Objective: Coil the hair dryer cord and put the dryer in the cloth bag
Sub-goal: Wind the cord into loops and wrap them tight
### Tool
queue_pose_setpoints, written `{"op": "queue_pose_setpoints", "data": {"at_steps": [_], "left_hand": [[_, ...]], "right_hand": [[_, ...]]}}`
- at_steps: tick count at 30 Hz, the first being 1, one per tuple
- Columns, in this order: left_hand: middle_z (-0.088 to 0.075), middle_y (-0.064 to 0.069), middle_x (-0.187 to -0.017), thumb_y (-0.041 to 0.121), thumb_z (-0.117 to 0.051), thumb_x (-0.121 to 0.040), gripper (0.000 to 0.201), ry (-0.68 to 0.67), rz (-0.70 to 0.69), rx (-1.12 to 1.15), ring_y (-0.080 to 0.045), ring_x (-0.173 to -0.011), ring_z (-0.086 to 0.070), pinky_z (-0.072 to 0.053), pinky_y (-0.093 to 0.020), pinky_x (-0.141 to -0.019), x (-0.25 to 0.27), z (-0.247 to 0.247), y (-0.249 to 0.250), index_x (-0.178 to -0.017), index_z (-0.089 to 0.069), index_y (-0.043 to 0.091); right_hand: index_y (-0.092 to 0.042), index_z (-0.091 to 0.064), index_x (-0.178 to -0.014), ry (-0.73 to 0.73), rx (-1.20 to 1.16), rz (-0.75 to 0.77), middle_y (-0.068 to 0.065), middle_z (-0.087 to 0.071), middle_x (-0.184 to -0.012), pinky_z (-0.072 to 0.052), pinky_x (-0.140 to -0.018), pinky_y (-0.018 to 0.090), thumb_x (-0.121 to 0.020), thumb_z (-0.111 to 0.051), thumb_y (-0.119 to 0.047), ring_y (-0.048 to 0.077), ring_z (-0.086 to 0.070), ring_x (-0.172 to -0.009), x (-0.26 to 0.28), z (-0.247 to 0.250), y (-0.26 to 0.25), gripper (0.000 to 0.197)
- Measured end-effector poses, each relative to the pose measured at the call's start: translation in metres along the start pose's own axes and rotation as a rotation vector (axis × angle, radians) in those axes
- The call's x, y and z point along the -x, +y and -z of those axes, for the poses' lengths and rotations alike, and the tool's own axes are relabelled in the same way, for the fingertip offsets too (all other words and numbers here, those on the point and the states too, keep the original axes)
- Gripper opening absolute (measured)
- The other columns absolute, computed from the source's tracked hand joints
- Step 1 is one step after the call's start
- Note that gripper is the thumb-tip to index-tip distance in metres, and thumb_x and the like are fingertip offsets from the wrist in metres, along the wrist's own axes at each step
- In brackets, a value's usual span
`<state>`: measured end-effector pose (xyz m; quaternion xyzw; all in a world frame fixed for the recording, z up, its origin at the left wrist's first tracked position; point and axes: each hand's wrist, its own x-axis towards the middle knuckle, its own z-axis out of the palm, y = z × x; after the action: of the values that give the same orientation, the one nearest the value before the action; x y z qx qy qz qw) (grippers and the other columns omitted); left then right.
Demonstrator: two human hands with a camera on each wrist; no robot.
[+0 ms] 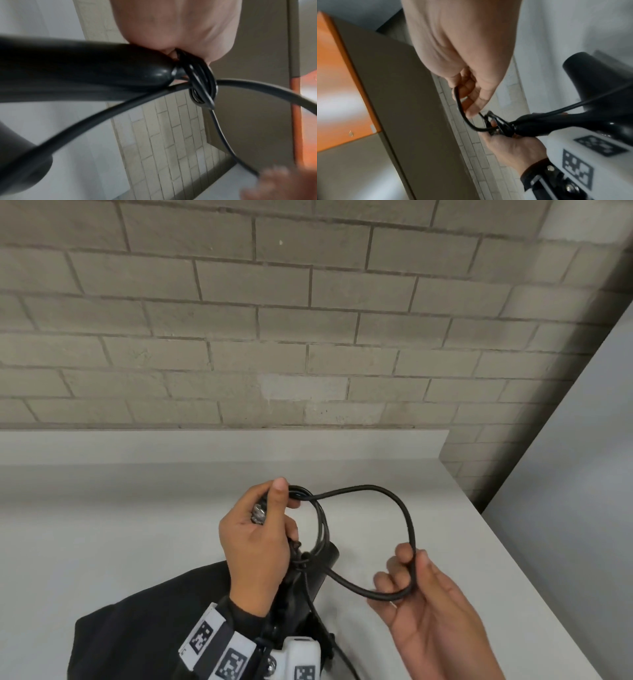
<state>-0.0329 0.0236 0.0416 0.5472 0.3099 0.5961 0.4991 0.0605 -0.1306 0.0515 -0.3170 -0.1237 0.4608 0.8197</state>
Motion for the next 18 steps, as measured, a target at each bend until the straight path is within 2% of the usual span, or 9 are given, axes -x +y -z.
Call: {"op": "queue_pose_setpoints", "data": {"at_steps": [3,6,9,11,12,14,16,18], "left_hand": [[-0.070,-0.003,-0.069,0.044,-0.060,-0.088,0.033,0.022,0.010,0.003,-0.017,-0.038,-0.051,-0.044,-0.023,-0.042,-0.010,0.002,-0.002,-0.085,-0.071,0.013],[-0.069,-0.002,-0.068,0.043,-0.061,-0.088,0.032,0.029,0.001,-0.011,-0.016,-0.037,-0.051,-0.046,-0.026,-0.044,-0.012,0.003,-0.002,-0.085,-0.071,0.013],[-0.069,0.000,-0.066,0.042,-0.062,-0.087,0.029,0.022,0.008,-0.020,-0.015,-0.038,-0.051,-0.047,-0.028,-0.045,-0.012,0.004,-0.002,-0.085,-0.071,0.015],[-0.070,0.001,-0.066,0.041,-0.063,-0.085,0.025,0.004,0.004,-0.031,-0.015,-0.037,-0.052,-0.048,-0.027,-0.044,-0.010,0.004,-0.001,-0.084,-0.071,0.018],[-0.070,0.001,-0.067,0.041,-0.064,-0.084,0.024,-0.008,0.003,-0.038,-0.015,-0.037,-0.054,-0.048,-0.026,-0.043,-0.009,0.003,0.000,-0.083,-0.071,0.019],[-0.071,-0.001,-0.069,0.041,-0.065,-0.083,0.023,-0.023,0.009,-0.046,-0.017,-0.037,-0.056,-0.049,-0.026,-0.043,-0.004,0.001,0.001,-0.084,-0.071,0.020],[-0.069,-0.004,-0.067,0.041,-0.066,-0.083,0.022,-0.024,0.014,-0.040,-0.020,-0.037,-0.056,-0.050,-0.028,-0.042,-0.001,0.000,0.001,-0.084,-0.071,0.019],[-0.067,-0.006,-0.063,0.041,-0.066,-0.082,0.022,-0.025,0.011,-0.041,-0.022,-0.037,-0.057,-0.051,-0.030,-0.042,0.001,0.001,0.002,-0.084,-0.071,0.019]], "right_hand": [[-0.004,-0.073,-0.075,0.078,-0.010,-0.013,0.009,-0.050,-0.058,-0.055,-0.051,0.032,-0.029,-0.100,-0.029,0.022,-0.057,-0.052,-0.003,0.012,0.000,0.059],[0.000,-0.070,-0.077,0.122,-0.060,-0.117,0.003,-0.038,-0.054,-0.044,-0.041,0.025,-0.036,-0.098,-0.024,0.015,-0.043,-0.042,-0.008,0.022,0.003,0.055],[0.004,-0.066,-0.088,0.224,0.006,-0.228,-0.001,-0.029,-0.053,-0.028,-0.035,0.019,-0.060,-0.083,-0.023,0.009,-0.029,-0.037,-0.014,0.040,0.002,0.043],[0.007,-0.064,-0.099,0.321,0.201,-0.256,-0.001,-0.030,-0.054,-0.025,-0.036,0.020,-0.084,-0.064,-0.020,0.009,-0.027,-0.040,-0.018,0.053,0.003,0.031],[0.008,-0.062,-0.103,0.368,0.316,-0.236,0.001,-0.034,-0.054,-0.027,-0.037,0.022,-0.093,-0.056,-0.017,0.011,-0.029,-0.042,-0.021,0.058,0.005,0.028],[0.007,-0.062,-0.104,0.420,0.528,-0.127,0.006,-0.048,-0.060,-0.036,-0.044,0.026,-0.100,-0.049,-0.013,0.017,-0.040,-0.047,-0.024,0.065,0.008,0.024],[-0.005,-0.065,-0.102,0.442,0.773,0.050,0.007,-0.064,-0.081,-0.045,-0.058,0.027,-0.098,-0.053,-0.013,0.022,-0.057,-0.062,-0.025,0.061,0.008,0.015],[-0.023,-0.062,-0.104,0.499,1.007,0.276,0.000,-0.065,-0.101,-0.046,-0.071,0.024,-0.093,-0.061,-0.020,0.021,-0.063,-0.088,-0.020,0.047,0.007,0.012]]}}
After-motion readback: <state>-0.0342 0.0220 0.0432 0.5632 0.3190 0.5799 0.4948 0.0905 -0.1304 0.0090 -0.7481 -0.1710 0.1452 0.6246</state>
